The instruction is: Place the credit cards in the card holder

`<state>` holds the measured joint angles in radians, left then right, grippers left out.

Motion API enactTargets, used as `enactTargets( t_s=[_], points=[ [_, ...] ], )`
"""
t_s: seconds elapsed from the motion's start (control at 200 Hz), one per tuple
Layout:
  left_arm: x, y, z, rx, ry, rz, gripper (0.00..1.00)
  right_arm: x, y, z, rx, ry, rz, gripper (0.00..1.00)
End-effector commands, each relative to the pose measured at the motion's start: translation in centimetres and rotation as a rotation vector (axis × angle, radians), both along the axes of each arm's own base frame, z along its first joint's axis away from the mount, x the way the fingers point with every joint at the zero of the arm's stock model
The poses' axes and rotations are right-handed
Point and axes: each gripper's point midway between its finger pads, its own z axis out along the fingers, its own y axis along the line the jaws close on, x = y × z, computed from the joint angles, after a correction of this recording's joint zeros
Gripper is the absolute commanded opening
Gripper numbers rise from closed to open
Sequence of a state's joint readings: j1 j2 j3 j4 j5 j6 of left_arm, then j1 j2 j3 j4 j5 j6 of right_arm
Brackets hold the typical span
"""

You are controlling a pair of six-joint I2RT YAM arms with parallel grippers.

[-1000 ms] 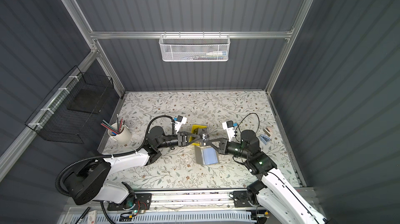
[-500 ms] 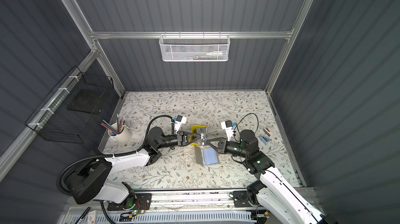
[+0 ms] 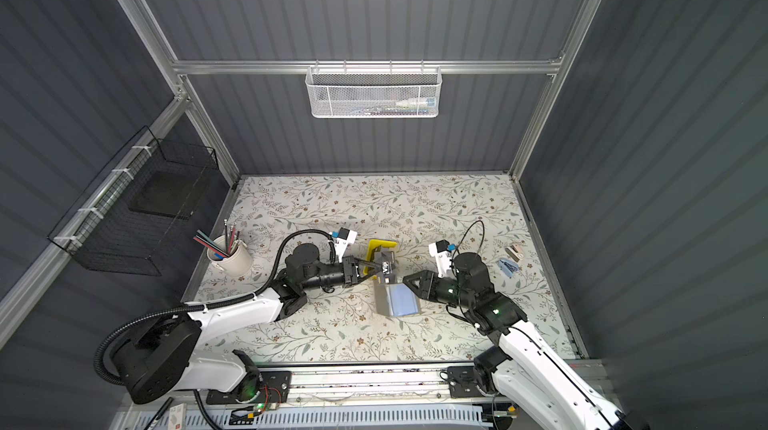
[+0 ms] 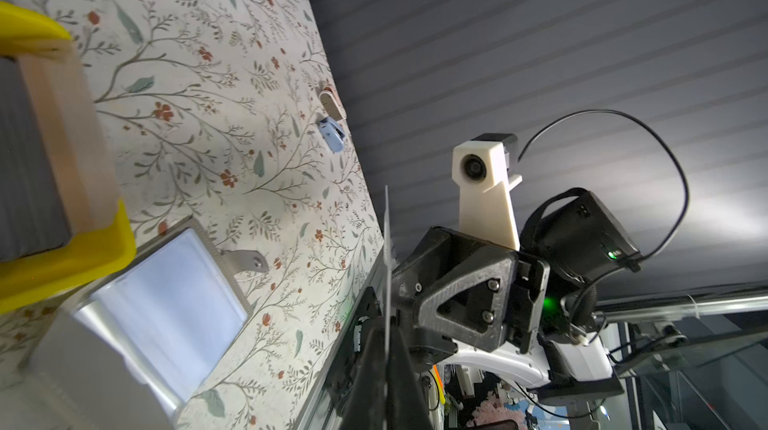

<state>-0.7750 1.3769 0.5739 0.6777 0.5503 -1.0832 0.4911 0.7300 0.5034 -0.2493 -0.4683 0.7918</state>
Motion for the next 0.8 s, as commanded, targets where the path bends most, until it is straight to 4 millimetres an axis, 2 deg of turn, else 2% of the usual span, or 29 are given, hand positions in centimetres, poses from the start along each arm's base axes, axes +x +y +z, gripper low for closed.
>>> enactTargets(
  t_s=[0.0,0.075,0.25,0.355,0.405,0.59,0.72,0.796],
  points=[
    [-0.2,0.1,-2.8,0.127,0.036,0.041,0.01,0.0,-2.3,-3.5,-0.169,0.057,-0.084,0.36],
    [-0.4,-0.3,-4.1,0.177,0.061,0.055,0.01,-0.6,-2.9,-5.2,-0.212,0.103,-0.092,0.40],
    [-0.9,-1.7,-6.6,0.273,0.113,0.067,0.00,-1.2,-3.8,-7.0,-0.280,0.138,-0.106,0.55],
    [-0.4,-2.0,-8.0,0.301,0.144,0.119,0.00,-1.6,-4.6,-8.4,-0.334,0.169,-0.114,0.58],
    [-0.3,-2.1,-8.5,0.312,0.155,0.124,0.00,-1.7,-5.0,-9.2,-0.367,0.194,-0.125,0.63],
    [0.1,-2.9,-9.2,0.319,0.177,0.140,0.00,-1.7,-4.4,-10.5,-0.354,0.211,-0.101,0.46],
    [-0.1,-2.3,-10.9,0.396,0.212,0.160,0.00,-1.6,-4.2,-11.3,-0.365,0.227,-0.085,0.46],
    [-0.2,-1.9,-11.7,0.422,0.234,0.171,0.00,-1.2,-4.0,-11.5,-0.367,0.212,-0.078,0.41]
  ],
)
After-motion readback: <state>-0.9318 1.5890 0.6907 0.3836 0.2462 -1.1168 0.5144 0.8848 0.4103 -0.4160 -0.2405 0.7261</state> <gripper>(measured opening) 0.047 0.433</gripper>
